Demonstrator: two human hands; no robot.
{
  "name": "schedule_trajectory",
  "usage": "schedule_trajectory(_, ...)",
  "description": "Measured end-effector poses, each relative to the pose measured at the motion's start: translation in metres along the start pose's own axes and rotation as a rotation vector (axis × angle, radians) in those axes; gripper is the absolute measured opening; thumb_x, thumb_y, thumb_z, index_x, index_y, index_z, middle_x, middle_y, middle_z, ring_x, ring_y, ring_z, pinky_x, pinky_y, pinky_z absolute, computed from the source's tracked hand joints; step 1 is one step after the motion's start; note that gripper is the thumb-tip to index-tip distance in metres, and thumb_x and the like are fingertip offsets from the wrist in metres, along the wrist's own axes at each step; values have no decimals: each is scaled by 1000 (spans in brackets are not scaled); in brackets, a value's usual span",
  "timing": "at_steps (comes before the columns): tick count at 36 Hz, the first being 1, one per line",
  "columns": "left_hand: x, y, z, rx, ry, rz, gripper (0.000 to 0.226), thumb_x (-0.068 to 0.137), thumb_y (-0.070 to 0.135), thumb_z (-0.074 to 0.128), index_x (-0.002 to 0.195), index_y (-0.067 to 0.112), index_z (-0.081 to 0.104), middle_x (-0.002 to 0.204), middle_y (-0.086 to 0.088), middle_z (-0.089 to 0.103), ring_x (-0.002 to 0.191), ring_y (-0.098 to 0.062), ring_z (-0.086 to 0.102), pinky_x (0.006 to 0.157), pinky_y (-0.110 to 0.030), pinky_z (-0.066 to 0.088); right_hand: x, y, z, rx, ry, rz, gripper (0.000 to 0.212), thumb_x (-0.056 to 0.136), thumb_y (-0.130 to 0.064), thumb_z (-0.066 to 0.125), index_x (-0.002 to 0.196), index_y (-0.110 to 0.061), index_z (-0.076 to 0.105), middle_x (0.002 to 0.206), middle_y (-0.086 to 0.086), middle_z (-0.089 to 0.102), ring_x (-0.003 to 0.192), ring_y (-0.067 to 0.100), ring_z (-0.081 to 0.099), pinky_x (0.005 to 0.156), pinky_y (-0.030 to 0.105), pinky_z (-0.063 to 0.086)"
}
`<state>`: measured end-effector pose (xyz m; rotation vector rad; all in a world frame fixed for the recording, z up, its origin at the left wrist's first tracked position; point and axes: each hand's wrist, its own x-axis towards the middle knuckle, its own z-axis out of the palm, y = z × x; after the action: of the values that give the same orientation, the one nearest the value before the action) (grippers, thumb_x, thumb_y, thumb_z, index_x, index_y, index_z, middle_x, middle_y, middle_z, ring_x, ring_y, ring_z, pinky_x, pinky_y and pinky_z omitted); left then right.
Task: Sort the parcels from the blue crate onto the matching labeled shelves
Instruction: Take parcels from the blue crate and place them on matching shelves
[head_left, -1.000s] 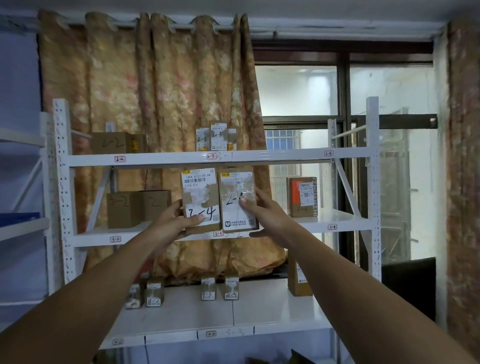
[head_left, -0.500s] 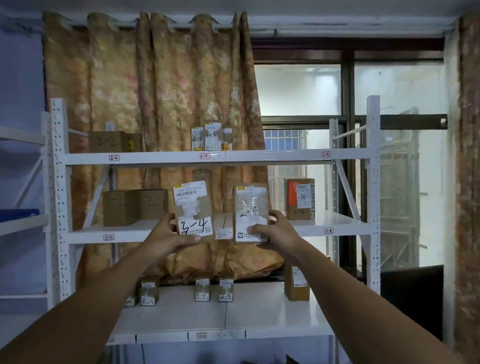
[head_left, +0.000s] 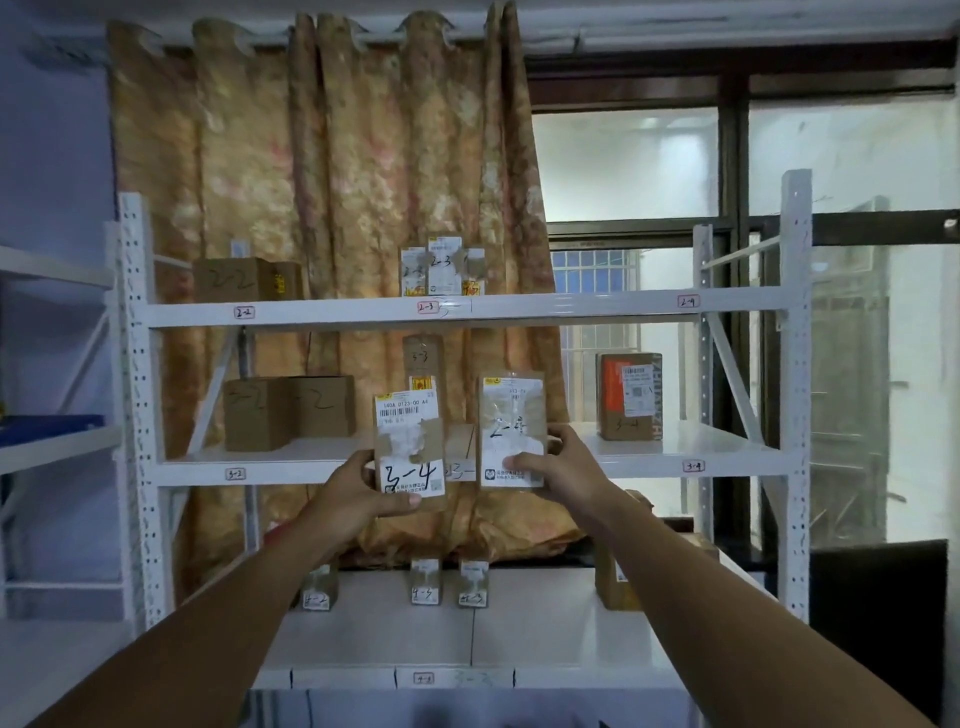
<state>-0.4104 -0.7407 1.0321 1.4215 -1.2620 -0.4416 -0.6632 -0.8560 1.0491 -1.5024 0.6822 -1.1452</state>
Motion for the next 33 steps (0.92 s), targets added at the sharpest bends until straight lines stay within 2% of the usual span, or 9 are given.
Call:
schedule_trajectory(4, 18, -32, -1, 25, 2, -22, 70, 66, 6, 94, 124, 19, 56, 108, -1, 72, 93, -12, 69, 63, -14, 52, 19, 18, 1, -30, 16, 19, 75, 70, -4, 92, 130, -15, 49, 125, 13, 65, 108, 32, 70, 95, 53, 59)
schedule_trajectory(10, 51, -66, -6, 26, -16, -11, 66, 67, 7, 94, 121, 18, 57, 110, 2, 71, 99, -13, 69, 66, -15, 53, 48, 38, 11, -33, 29, 49, 76, 73, -8, 91, 134, -15, 46, 126, 13, 64, 110, 31, 69, 98, 49, 58)
schedule_trajectory(13, 70, -75, -7, 4, -25, 2, 64, 69, 3, 92, 121, 16, 57, 108, 1, 71, 95, -12, 69, 60, -12, 54, 60, 48, 15, -30, 53, 59, 75, 74, -5, 90, 134, -13, 45, 125, 14, 64, 109, 32, 69, 94, 47, 60)
schedule_trajectory(16, 91, -86, -3, 11, -62, 22, 67, 69, 5, 92, 123, 19, 57, 113, -2, 71, 99, -17, 71, 71, -22, 59, 70, 56, 14, -29, 83, 66, 76, 74, -1, 88, 136, -12, 44, 123, 14, 66, 107, 33, 70, 91, 46, 60)
schedule_trajectory(19, 106, -94, 6, 9, -65, 30, 67, 68, 8, 93, 122, 22, 57, 112, 0, 71, 101, -20, 71, 79, -31, 59, 75, 62, 7, -16, 109, 76, 72, 76, 1, 86, 134, -13, 45, 120, 14, 67, 105, 33, 70, 80, 41, 60)
schedule_trajectory(25, 138, -97, 54, 34, -118, 32, 69, 65, 18, 97, 121, 23, 57, 107, 6, 71, 97, -17, 69, 84, -38, 58, 92, 76, -35, 6, 217, 82, 79, 70, 4, 87, 135, -11, 46, 118, 15, 70, 100, 35, 74, 92, 58, 59)
schedule_trajectory(29, 155, -87, 106, 26, -156, 58, 67, 66, 17, 96, 118, 24, 56, 104, 10, 69, 95, -12, 67, 71, -25, 51, 95, 76, -76, -10, 276, 79, 79, 70, 1, 88, 135, -12, 46, 121, 15, 69, 100, 33, 75, 91, 56, 60)
schedule_trajectory(33, 172, -73, 165, 31, -200, 107, 69, 65, 23, 97, 120, 23, 56, 108, 6, 69, 95, -12, 67, 73, -28, 52, 95, 72, -127, -7, 327, 64, 74, 74, 1, 86, 134, -14, 46, 120, 12, 68, 98, 31, 75, 84, 48, 63)
